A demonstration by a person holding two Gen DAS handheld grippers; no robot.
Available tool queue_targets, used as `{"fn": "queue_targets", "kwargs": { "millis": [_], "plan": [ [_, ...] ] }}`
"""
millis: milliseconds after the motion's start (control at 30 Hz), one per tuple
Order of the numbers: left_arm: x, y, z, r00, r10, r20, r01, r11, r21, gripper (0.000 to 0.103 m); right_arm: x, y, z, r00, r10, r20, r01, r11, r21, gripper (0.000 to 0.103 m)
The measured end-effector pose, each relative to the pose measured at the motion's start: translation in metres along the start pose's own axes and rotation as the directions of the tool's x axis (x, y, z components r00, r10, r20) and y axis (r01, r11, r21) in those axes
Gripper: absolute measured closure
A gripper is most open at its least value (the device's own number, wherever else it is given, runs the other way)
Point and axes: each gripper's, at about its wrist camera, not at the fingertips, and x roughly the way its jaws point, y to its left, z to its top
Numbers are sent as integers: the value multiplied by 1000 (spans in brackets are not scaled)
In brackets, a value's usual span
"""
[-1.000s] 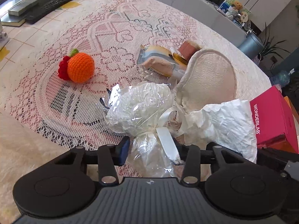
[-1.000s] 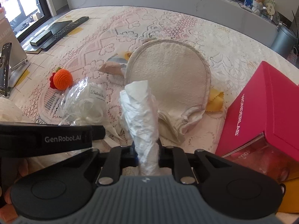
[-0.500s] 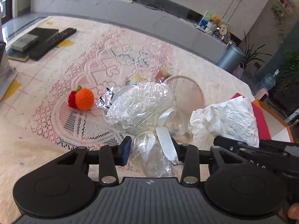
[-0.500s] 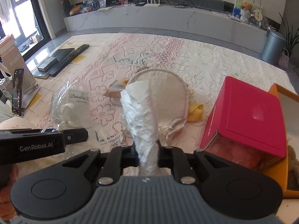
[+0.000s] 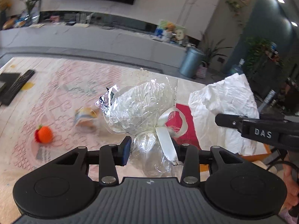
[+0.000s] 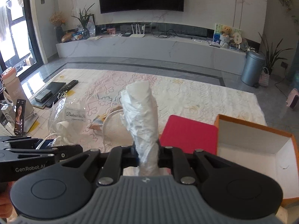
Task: Organize soft objects
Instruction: 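Carry both wrapped items into the orange box and open both tools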
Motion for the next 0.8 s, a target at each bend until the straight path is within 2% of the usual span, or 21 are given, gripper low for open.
{"fn": "queue_targets", "kwargs": {
  "millis": [167,333,533,733,800],
  "plan": [
    [13,-49,14,992,-128,-8,128,985,115,58,-16,-41,5,996,-85,-8,85,996,20,91],
    [41,-92,25,972,-228,-59,235,953,191,58,-17,-85,5,988,-148,-52,151,987,61,91],
    [84,-133,32,949,-285,-134,312,907,284,57,-3,-138,6,968,-225,-108,237,966,108,91],
    [130,-159,33,930,-301,-211,356,883,308,57,32,-177,-4,948,-255,-189,282,950,132,91],
    [144,-165,32,928,-294,-228,357,877,322,57,41,-188,-10,941,-263,-212,294,947,130,91]
  ]
}}
